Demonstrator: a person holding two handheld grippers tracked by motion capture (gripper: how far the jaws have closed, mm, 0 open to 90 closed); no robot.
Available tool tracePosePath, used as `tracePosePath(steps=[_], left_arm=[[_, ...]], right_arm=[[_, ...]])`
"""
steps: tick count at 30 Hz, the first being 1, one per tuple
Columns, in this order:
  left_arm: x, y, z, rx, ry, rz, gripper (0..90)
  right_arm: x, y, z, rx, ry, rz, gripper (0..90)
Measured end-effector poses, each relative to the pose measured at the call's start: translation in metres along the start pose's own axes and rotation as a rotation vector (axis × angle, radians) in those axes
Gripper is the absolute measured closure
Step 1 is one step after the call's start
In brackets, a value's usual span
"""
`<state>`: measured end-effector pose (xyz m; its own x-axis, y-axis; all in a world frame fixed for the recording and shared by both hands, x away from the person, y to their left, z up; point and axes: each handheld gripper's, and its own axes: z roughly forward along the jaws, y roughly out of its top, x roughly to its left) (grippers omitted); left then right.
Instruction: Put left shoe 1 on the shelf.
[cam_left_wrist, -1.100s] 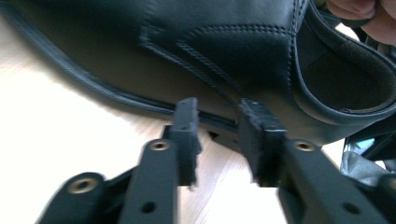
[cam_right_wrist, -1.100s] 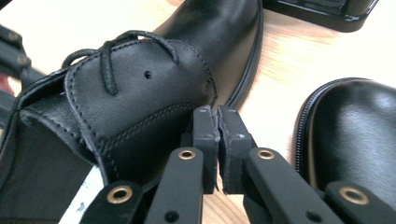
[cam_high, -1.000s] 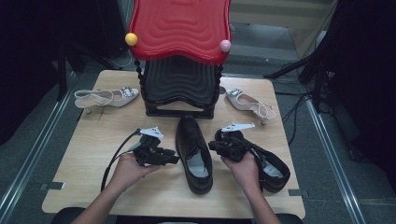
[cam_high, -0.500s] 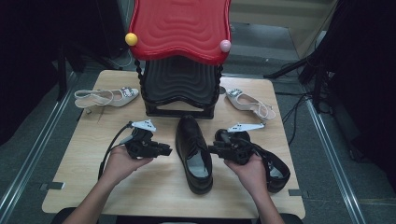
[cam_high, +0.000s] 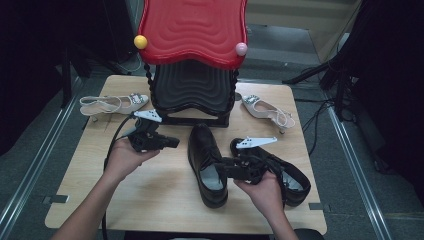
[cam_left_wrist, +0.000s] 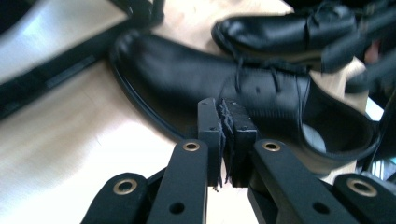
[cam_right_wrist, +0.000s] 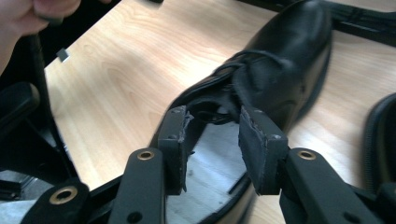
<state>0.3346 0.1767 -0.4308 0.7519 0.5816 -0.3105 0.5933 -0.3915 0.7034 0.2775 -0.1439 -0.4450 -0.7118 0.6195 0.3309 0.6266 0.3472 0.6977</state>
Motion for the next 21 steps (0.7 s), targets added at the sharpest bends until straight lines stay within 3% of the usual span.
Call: tracePosePath(steps=[3,6,8,12,15,18,21], left_arm=[[0.003,0.012,-0.009,-0.026,0.012,0.019,87.7],[0.009,0.020,-0.016,-0.040,-0.001,0.003,88.1],[0.010,0.026,-0.020,-0.038,0.014,0.011,89.3],[0.011,0.038,-0.030,-0.054,0.007,0.029,89.3],[0.011,0.047,-0.035,-0.051,0.028,0.038,89.2],[0.011,0.057,-0.040,-0.057,0.031,0.052,89.0],[0.011,0.066,-0.045,-0.061,0.033,0.064,89.0]], right_arm=[[0.007,-0.001,0.005,0.011,0.017,-0.015,62.9],[0.012,-0.001,0.011,0.030,0.020,-0.020,60.9],[0.018,-0.001,0.018,0.034,0.011,-0.029,52.9],[0.025,-0.004,0.026,0.048,0.012,-0.026,53.2],[0.032,-0.005,0.036,0.087,0.010,-0.042,54.6],[0.034,-0.004,0.044,0.110,0.020,-0.035,55.4],[0.034,-0.001,0.050,0.126,0.000,-0.016,57.9]])
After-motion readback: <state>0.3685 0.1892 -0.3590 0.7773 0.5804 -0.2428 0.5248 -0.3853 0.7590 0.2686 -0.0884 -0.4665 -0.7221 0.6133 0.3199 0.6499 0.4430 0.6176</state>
